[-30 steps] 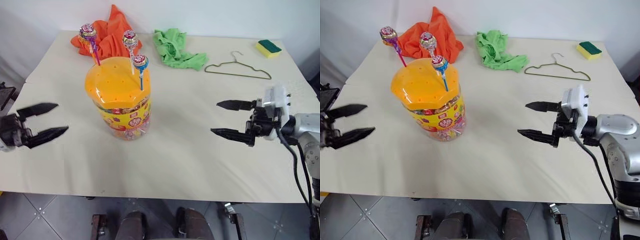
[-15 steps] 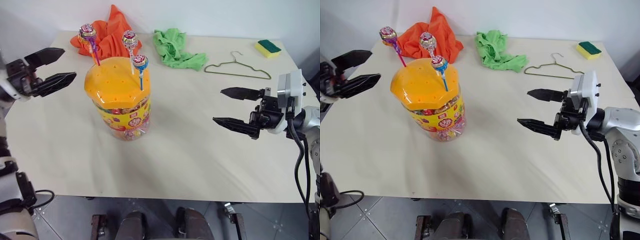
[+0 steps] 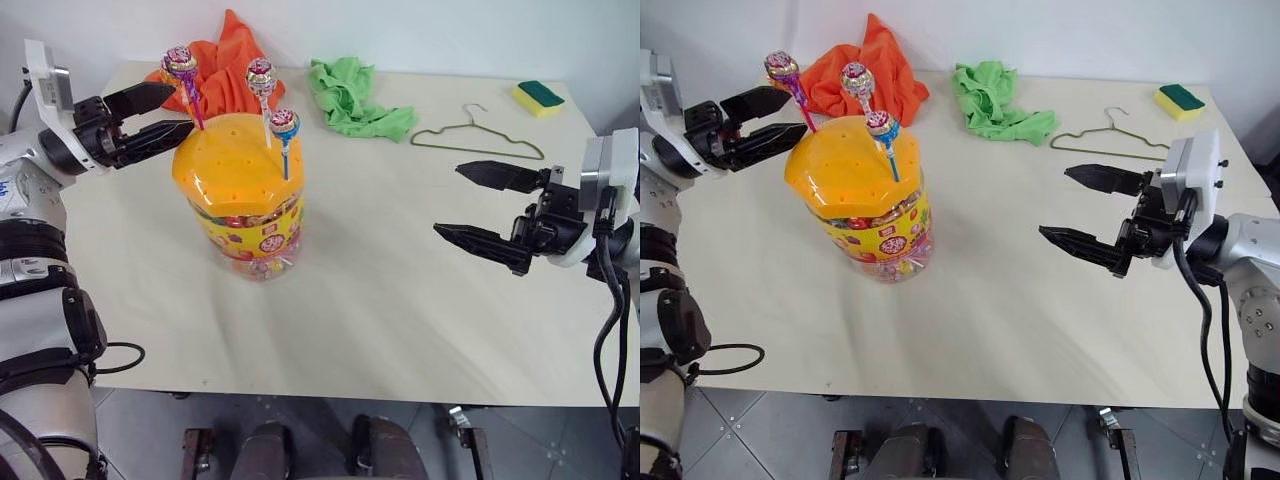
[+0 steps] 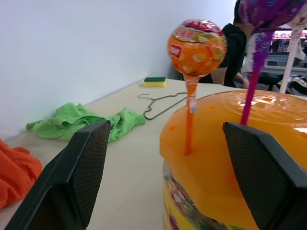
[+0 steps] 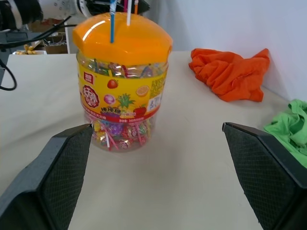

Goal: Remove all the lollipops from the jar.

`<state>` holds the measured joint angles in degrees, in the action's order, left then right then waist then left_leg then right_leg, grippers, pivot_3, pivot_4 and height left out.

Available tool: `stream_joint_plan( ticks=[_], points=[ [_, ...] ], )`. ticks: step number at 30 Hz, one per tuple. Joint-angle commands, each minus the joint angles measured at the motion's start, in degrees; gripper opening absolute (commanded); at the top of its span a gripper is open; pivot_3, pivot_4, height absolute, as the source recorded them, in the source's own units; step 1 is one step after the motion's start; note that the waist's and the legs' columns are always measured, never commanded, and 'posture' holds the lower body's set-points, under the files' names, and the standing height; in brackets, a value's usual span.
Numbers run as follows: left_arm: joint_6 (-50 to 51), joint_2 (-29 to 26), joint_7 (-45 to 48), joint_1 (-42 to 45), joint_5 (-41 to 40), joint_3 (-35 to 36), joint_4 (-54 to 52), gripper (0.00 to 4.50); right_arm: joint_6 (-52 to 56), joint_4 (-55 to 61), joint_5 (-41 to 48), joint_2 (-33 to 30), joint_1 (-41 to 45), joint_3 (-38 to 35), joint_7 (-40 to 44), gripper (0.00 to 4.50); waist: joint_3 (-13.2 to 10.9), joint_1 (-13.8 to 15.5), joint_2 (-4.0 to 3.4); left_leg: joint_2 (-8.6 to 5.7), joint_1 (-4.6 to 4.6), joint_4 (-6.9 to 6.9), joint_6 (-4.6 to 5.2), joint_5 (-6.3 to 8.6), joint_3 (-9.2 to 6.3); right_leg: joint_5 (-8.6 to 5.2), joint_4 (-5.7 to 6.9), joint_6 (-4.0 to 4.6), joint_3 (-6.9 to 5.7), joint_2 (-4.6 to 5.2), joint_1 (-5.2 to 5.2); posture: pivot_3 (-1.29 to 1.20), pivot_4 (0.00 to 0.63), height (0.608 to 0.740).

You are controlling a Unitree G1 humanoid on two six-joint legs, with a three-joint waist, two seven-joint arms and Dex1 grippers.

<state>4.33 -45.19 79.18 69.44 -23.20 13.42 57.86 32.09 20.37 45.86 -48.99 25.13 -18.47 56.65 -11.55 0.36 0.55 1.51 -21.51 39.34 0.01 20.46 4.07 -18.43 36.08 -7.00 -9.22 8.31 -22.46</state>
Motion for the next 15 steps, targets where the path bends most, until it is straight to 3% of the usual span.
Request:
stream_joint_plan(
  ticks=[1,5,6,14,15],
  points=[
    [-1.44,0.61,0.76,2.7,1.2,0.12,2.01,3.58,0.03,2.29,1.36,-1.17,0.46,-2.52,-1.07,4.5,0.0,-0.03,0.0,0.0,0.0,0.01,0.0,0.0,0.0,0.0,0.01,0.0,0.0,0.0,0.0,0.0,0.15,0.74],
    [-1.58,1.26,2.19,4.44,2.21,-0.14,3.65,2.52,0.19,2.84,1.61,-1.31,0.26,-2.86,-1.69,4.5,0.0,-0.1,0.0,0.0,0.0,0.01,0.0,0.0,0.0,0.0,0.02,0.0,0.0,0.0,0.0,0.0,0.15,0.74],
    [-1.49,1.35,2.72,4.74,2.26,-0.16,3.86,2.48,0.09,3.01,1.56,-1.32,0.19,-3.0,-1.9,4.5,0.0,-0.32,0.0,0.0,0.0,0.01,0.0,0.0,0.0,0.0,0.02,0.0,0.0,0.0,0.0,0.0,0.15,0.74],
    [-1.1,1.1,3.83,6.05,2.52,0.69,4.59,0.07,-0.31,3.74,1.62,-1.23,0.19,-3.48,-2.96,4.5,0.0,-0.45,0.0,0.0,0.0,0.02,0.01,0.0,-0.01,0.0,0.03,0.0,0.0,0.0,-0.02,0.0,0.15,0.74],
    [-0.75,0.86,3.33,6.52,2.49,0.89,4.51,0.03,-0.34,3.71,1.65,-1.24,0.28,-3.47,-2.99,4.5,0.0,-0.45,0.0,0.0,0.0,0.02,0.01,0.0,-0.01,0.0,0.04,0.0,0.0,0.0,-0.02,0.0,0.15,0.74]
  ],
)
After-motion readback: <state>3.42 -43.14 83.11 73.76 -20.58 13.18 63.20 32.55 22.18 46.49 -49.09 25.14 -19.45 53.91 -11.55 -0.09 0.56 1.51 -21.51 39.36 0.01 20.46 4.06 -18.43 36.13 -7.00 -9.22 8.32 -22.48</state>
